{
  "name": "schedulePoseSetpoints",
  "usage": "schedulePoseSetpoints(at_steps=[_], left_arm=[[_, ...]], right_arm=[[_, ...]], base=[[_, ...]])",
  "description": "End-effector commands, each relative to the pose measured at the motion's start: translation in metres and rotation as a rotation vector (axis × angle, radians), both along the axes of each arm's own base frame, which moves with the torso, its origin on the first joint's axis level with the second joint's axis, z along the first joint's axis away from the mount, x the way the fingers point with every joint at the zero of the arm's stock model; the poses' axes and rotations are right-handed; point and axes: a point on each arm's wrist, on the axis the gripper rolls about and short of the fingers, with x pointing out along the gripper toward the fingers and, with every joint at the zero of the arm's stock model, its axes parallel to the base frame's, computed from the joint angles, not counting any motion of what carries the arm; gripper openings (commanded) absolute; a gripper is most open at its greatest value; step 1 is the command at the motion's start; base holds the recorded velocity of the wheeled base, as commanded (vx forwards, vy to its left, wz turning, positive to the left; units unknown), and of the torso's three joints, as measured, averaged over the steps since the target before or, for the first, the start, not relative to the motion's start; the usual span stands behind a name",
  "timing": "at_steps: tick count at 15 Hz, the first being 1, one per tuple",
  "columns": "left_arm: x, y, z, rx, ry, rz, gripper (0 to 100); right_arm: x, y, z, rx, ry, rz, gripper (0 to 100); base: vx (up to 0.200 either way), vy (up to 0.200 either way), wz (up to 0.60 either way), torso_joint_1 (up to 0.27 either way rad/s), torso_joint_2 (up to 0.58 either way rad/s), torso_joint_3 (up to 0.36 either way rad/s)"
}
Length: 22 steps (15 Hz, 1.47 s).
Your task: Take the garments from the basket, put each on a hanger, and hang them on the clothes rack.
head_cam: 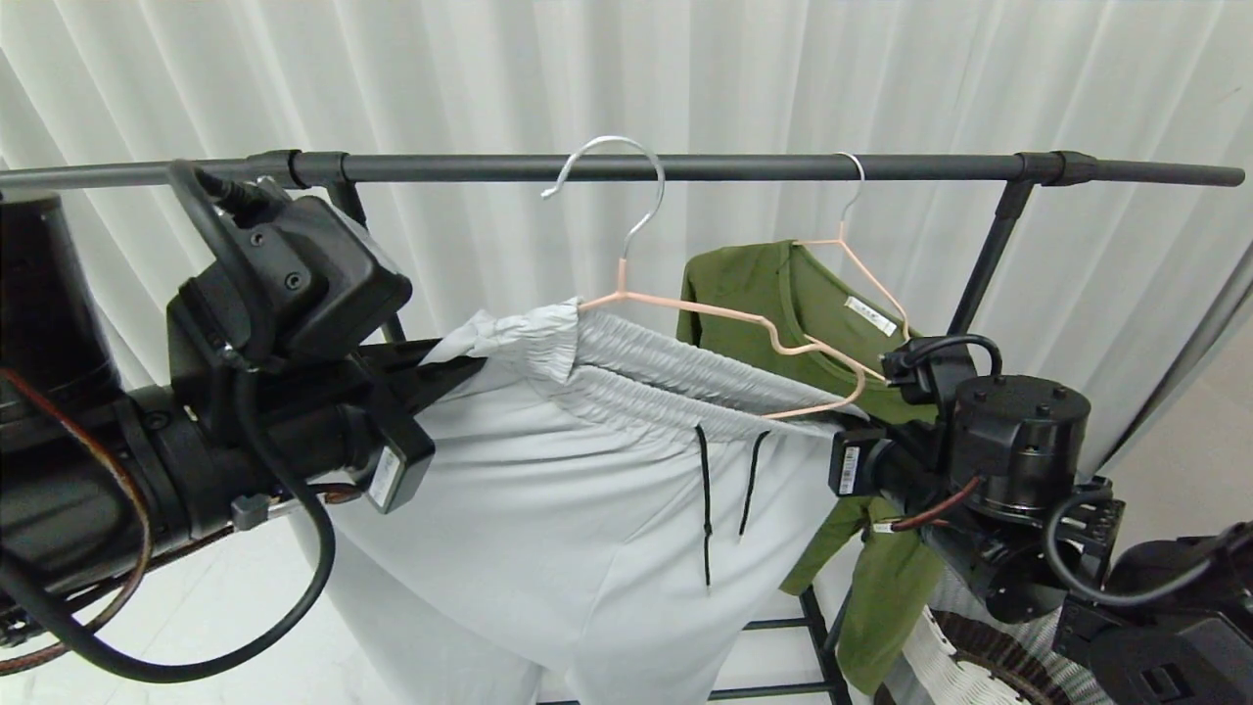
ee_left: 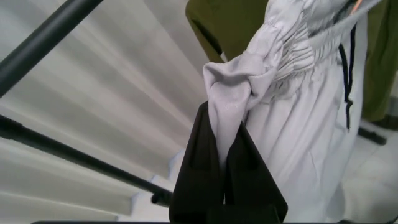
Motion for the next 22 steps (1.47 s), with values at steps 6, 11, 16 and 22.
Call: schedulePoseSetpoints(at_steps=[6,11,16,22], left_arm=[[-0.009,0.021,-0.016,0.095,-0.011,0.019,0],[-0.002,0.021,-0.029,0.162,0.013,0.022,0],[0.003,0.015,-0.025,0.073,0.050,0.088,0],[-0.018,-0.020,-0.015,-0.169,0.126,0.162,0]], right_arm=[[-0.002,-0.003,0.007,-0.018,-0.028,0.007,0],[-0.011,-0.008,0.029,-0.034,-0.097,0.114,0],[-0.050,-0.010,0.066,-0.076,-0.177,0.298,0],[-0.101,0.000,0.075,-0.203,-0.212,0.545,0]], base=[[0.000,0.000,0.00,0.000,0.00,0.000],[0.000,0.000,0.00,0.000,0.00,0.000],[0.000,0.000,0.00,0.000,0.00,0.000],[0.000,0.000,0.00,0.000,0.00,0.000]])
